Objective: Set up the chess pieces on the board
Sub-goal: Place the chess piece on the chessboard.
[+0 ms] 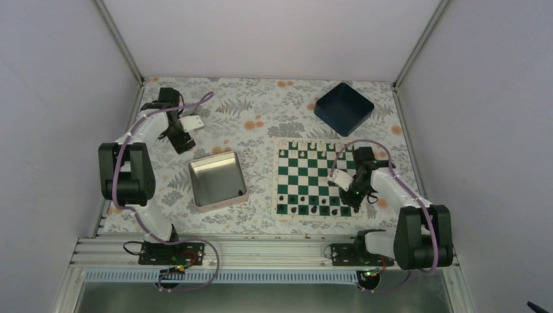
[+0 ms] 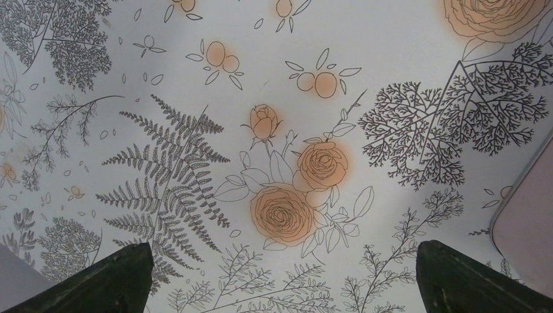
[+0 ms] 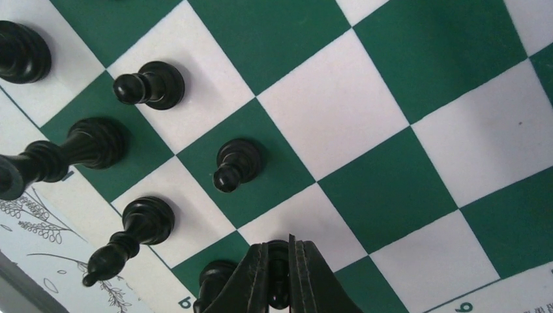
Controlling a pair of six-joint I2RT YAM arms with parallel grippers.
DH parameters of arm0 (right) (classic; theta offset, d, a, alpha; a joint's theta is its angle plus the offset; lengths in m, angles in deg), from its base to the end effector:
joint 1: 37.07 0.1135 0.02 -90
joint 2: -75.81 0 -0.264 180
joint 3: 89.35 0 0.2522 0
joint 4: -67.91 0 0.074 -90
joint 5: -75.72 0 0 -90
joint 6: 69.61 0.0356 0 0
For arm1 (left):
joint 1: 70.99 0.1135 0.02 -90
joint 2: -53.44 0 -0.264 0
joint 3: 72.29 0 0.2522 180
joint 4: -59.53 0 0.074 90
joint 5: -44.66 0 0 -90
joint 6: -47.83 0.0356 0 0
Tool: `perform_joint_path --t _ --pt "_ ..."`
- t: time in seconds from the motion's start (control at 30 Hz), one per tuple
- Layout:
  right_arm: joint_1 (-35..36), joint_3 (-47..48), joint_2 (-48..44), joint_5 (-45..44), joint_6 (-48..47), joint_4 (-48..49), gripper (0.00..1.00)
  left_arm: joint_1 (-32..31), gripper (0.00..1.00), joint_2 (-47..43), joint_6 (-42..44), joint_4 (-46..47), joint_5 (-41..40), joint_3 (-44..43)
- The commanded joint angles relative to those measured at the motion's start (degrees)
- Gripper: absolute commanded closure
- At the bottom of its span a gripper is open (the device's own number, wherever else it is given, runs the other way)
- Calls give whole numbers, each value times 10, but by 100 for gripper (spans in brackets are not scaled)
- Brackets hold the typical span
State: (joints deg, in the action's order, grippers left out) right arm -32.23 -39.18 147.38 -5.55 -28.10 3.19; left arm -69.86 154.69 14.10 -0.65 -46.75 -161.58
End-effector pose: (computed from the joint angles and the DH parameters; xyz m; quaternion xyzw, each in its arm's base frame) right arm 0.1776 0.0205 0.1630 -0.4495 0.8894 0.0581 0.0596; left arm 0.3518 0.0078 0.2159 0.4555 0.8765 0.0852 0.1303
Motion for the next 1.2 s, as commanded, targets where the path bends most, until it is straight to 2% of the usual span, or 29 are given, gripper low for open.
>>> perform_joint_path --t 0.0,0.7,0.9,1.17 --pt "-6 -5 12 6 -13 19 96 1 0 14 -4 6 10 7" --pt "-13 -13 24 -15 -17 49 95 1 0 6 -3 1 11 5" --pt "-14 0 6 -19 -16 46 69 2 0 2 -2 1 12 11" --pt "-14 107 -14 17 -19 -47 61 2 0 -5 -2 -2 13 13"
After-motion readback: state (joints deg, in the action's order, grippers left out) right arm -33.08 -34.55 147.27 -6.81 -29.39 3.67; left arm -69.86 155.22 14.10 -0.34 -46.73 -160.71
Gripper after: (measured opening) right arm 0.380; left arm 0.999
